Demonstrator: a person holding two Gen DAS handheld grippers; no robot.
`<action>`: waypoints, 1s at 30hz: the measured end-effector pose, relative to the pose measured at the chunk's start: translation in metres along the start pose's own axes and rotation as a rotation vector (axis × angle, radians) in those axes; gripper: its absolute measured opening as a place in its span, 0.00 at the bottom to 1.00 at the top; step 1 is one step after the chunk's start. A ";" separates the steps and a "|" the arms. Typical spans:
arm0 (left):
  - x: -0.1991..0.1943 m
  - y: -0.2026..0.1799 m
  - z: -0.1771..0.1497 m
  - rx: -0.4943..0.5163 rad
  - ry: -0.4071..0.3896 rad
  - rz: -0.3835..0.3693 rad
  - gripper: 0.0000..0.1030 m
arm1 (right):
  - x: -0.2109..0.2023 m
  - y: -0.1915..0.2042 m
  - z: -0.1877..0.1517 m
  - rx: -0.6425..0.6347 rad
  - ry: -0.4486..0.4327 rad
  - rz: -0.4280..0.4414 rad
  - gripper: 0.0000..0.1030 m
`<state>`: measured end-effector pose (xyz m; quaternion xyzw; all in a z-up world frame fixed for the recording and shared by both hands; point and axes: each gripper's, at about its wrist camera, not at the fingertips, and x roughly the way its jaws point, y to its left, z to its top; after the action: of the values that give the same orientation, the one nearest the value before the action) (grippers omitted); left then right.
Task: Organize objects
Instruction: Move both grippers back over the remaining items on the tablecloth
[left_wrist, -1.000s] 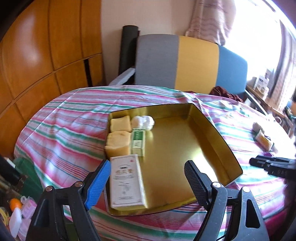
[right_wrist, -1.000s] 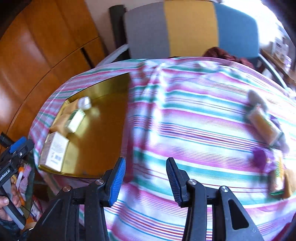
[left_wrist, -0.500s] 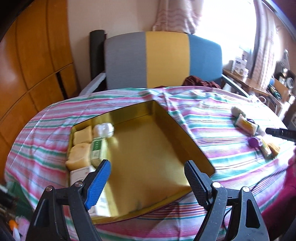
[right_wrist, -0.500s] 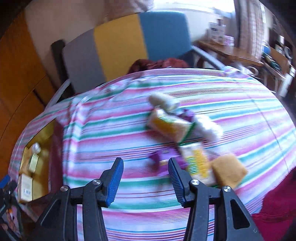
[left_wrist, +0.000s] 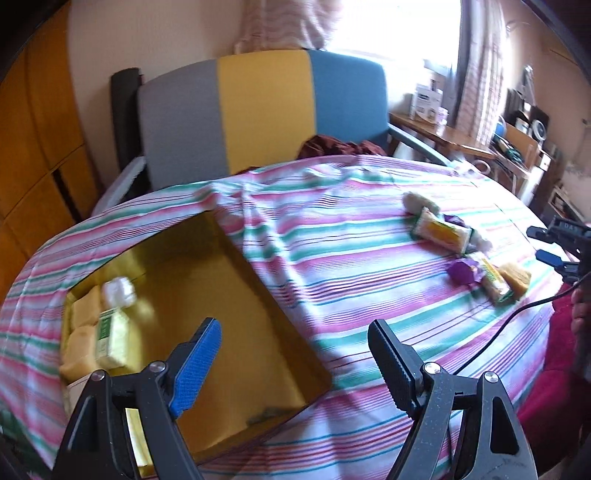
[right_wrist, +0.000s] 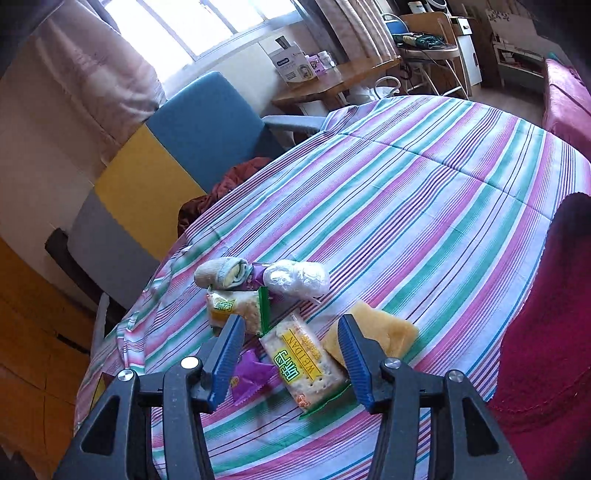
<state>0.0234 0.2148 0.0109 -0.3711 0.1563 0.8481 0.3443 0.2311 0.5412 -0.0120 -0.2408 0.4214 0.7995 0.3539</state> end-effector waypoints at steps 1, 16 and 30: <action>0.004 -0.006 0.002 0.009 0.006 -0.012 0.80 | 0.000 0.000 0.000 0.000 0.004 0.005 0.53; 0.087 -0.115 0.051 0.022 0.256 -0.368 0.52 | 0.009 -0.006 0.000 0.049 0.052 0.068 0.54; 0.171 -0.182 0.073 -0.170 0.495 -0.457 0.54 | 0.014 -0.015 0.001 0.102 0.078 0.123 0.56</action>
<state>0.0295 0.4632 -0.0672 -0.6182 0.0766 0.6434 0.4449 0.2332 0.5531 -0.0283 -0.2273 0.4890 0.7872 0.2992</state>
